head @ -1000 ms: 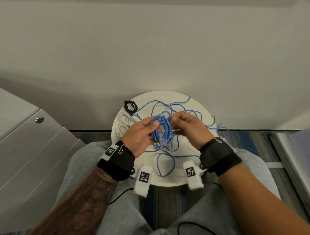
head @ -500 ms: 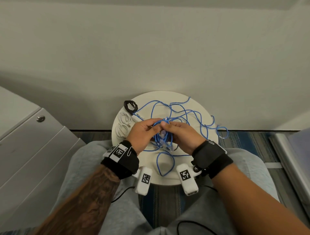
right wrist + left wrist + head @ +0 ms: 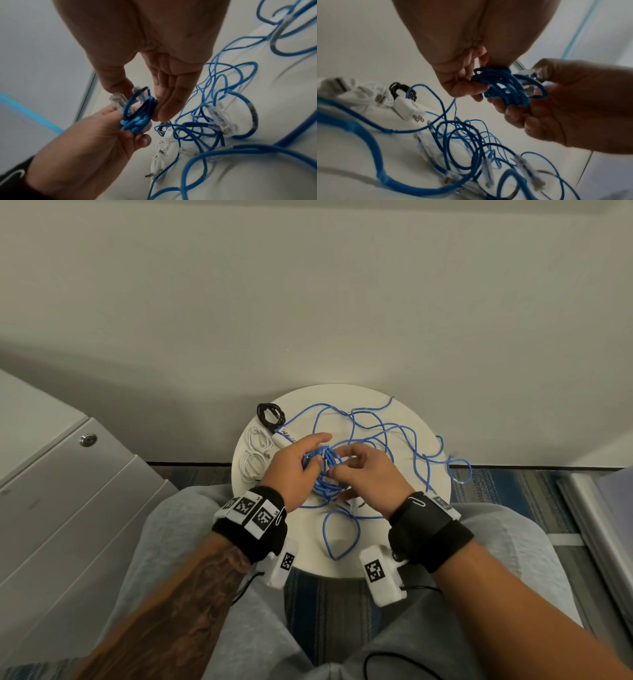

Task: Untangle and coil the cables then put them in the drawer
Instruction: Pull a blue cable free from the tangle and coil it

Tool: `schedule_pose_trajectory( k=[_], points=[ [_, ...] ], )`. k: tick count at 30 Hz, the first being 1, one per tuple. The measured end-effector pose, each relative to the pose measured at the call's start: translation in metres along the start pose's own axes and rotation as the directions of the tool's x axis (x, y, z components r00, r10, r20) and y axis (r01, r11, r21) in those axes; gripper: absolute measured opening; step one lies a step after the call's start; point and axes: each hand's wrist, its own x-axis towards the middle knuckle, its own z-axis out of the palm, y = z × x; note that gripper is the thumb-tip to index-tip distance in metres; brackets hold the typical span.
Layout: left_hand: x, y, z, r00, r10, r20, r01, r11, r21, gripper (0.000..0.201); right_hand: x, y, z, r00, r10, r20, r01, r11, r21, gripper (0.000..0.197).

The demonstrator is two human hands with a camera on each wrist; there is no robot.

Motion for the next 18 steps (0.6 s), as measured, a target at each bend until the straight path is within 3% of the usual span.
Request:
schedule_pose_trajectory(
  k=[3, 8, 12, 15, 18],
  points=[
    [0.002, 0.001, -0.004, 0.999, 0.041, 0.002, -0.041, 0.998, 0.049, 0.038, -0.002, 0.006, 0.002, 0.992, -0.102, -0.074, 0.099, 0.994, -0.042, 0.022],
    [0.002, 0.0, -0.006, 0.989, 0.057, -0.136, -0.047, 0.996, 0.081, 0.03, -0.004, 0.004, 0.01, 0.963, -0.208, -0.171, 0.213, 0.977, 0.01, 0.019],
    [0.006, 0.003, -0.019, 0.984, 0.007, -0.176, -0.011, 1.0, -0.023, 0.022, -0.001, -0.004, 0.008, 0.963, -0.245, -0.109, 0.257, 0.959, 0.119, 0.016],
    [0.009, 0.009, -0.034, 0.989, -0.105, -0.102, 0.088, 0.983, -0.163, 0.016, 0.006, -0.011, 0.004, 0.965, -0.255, -0.061, 0.262, 0.941, 0.216, 0.011],
    [0.014, 0.012, -0.055, 0.989, -0.139, 0.056, 0.148, 0.955, -0.256, 0.012, 0.013, -0.018, 0.0, 0.966, -0.259, -0.023, 0.258, 0.943, 0.212, 0.01]
  ],
)
